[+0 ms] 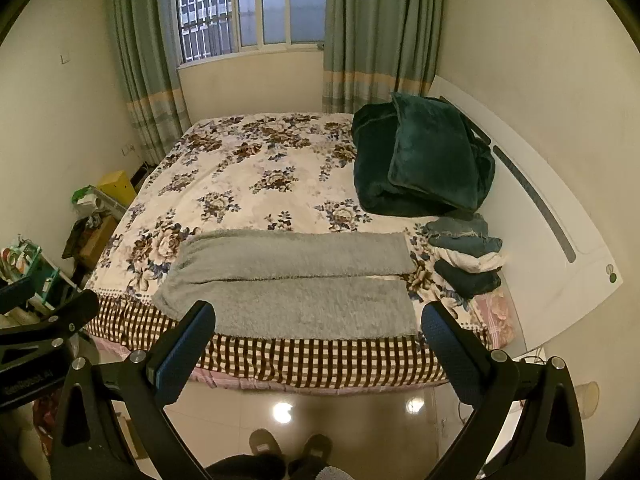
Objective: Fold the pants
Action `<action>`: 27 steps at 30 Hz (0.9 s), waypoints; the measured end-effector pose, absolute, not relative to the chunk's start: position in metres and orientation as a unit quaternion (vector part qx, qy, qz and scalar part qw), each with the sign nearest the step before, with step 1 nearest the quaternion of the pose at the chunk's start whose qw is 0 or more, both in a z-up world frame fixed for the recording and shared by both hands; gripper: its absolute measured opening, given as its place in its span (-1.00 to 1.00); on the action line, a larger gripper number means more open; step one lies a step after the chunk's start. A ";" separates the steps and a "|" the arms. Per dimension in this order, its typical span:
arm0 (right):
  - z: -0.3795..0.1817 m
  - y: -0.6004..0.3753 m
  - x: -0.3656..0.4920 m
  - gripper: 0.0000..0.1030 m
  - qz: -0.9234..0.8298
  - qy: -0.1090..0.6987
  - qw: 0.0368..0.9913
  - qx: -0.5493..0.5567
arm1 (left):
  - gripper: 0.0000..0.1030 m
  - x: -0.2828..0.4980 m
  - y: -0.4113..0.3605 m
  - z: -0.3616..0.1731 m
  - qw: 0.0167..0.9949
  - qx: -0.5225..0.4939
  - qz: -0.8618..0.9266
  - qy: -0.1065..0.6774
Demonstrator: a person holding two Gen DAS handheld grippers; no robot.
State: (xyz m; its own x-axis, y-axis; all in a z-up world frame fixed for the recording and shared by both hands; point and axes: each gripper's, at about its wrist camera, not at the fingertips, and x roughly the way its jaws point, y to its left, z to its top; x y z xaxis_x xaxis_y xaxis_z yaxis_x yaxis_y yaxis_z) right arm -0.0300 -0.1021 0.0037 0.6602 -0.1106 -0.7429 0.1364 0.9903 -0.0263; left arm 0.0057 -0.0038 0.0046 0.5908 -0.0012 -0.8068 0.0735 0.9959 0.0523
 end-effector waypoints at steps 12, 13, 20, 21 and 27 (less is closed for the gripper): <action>0.002 -0.100 -0.034 1.00 -0.068 0.403 0.913 0.014 | 1.00 0.001 -0.008 0.016 0.894 0.037 -0.019 0.446; 0.003 -0.098 -0.035 1.00 -0.068 0.403 0.913 0.013 | 1.00 0.000 -0.006 0.016 0.894 0.037 -0.019 0.446; 0.006 -0.096 -0.036 1.00 -0.067 0.402 0.913 0.018 | 1.00 -0.002 -0.005 0.019 0.896 0.033 -0.018 0.443; 0.006 -0.096 -0.036 1.00 -0.067 0.402 0.913 0.018 | 1.00 -0.001 -0.006 0.019 0.896 0.033 -0.018 0.443; 0.007 -0.094 -0.037 1.00 -0.067 0.401 0.913 0.017 | 1.00 -0.003 -0.004 0.020 0.897 0.032 -0.018 0.441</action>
